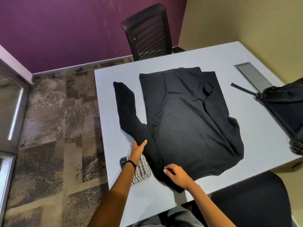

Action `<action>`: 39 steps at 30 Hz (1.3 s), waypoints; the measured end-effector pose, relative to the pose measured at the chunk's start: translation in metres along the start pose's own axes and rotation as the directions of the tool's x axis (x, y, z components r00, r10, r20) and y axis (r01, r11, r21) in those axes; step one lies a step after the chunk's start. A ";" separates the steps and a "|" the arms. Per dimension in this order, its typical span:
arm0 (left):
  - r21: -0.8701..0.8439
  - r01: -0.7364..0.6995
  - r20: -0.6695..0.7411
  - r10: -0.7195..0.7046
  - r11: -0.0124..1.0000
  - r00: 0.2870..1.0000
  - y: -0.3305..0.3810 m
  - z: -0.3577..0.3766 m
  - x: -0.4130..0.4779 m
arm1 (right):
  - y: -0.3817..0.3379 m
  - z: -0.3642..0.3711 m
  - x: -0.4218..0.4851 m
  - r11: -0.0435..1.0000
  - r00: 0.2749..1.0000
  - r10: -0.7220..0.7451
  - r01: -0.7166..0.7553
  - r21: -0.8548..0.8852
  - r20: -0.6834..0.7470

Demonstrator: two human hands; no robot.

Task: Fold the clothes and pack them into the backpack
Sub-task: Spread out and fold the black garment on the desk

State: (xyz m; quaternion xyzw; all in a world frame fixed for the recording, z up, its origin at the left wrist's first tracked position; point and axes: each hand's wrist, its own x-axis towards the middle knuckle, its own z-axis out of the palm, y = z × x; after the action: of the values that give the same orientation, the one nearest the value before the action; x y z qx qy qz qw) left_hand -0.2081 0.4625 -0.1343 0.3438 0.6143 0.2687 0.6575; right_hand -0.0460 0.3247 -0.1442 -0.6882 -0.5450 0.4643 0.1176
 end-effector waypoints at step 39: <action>0.654 -0.584 0.619 -0.103 -0.480 0.778 -0.054 0.048 -0.091 | -0.100 -0.053 0.101 0.836 0.969 0.119 0.021 0.548 -0.218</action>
State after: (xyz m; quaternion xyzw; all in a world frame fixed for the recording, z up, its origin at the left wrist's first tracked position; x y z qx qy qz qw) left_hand -0.1737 0.3524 -0.1194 0.9145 0.2793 -0.2808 0.0829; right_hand -0.0724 0.4676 -0.1003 -0.6914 -0.3534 0.5152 0.3628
